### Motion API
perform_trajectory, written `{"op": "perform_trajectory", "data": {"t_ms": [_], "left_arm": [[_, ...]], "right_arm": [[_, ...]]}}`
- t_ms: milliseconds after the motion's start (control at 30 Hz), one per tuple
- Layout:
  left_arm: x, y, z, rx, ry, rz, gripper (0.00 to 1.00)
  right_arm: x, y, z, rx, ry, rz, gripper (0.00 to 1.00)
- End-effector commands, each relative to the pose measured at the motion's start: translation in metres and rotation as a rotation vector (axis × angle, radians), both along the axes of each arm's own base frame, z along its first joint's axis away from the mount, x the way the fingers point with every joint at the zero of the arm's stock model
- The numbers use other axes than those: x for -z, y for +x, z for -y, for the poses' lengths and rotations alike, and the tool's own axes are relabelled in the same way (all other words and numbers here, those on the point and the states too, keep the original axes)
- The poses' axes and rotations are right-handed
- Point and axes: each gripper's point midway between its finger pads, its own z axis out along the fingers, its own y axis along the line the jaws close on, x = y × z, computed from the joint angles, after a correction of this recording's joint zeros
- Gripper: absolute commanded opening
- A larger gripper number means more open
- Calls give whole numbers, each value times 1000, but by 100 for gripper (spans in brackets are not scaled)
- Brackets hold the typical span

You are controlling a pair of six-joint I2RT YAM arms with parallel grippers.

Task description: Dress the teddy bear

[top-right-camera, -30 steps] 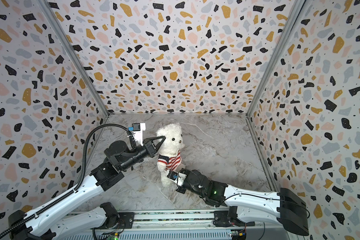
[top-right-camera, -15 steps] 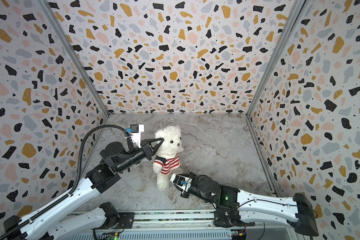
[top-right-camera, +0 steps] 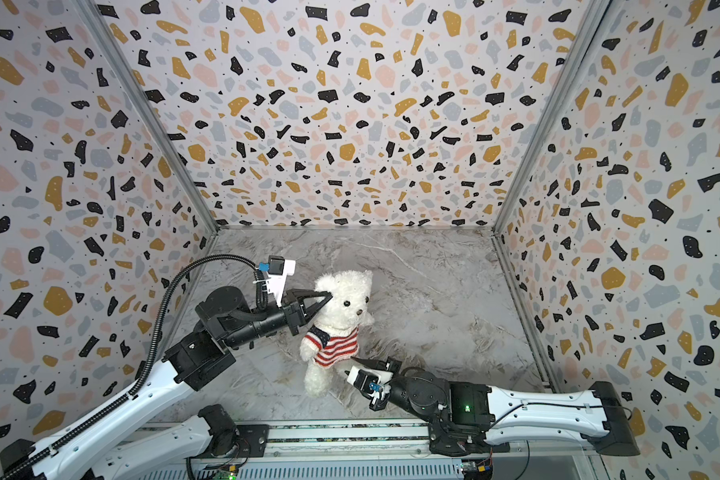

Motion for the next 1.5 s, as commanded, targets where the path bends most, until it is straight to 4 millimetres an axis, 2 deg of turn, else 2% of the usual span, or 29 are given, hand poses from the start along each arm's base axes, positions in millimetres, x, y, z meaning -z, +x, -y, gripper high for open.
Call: {"op": "perform_trajectory", "data": {"t_ms": [0, 167, 567, 1033, 1467], "left_arm": [[-35, -14, -3, 48, -72, 78, 0], [-34, -18, -2, 66, -75, 73, 0], [-42, -24, -2, 95, -106, 73, 0], [-59, -29, -6, 102, -167, 71, 0], [-60, -30, -8, 99, -184, 68, 0]], "right_arm": [[-10, 3, 1, 24, 9, 37, 34], [-2, 4, -2, 28, 5, 33, 38], [10, 11, -15, 64, -36, 33, 37], [13, 15, -16, 85, -79, 68, 18], [6, 18, -15, 101, -82, 98, 10]]}}
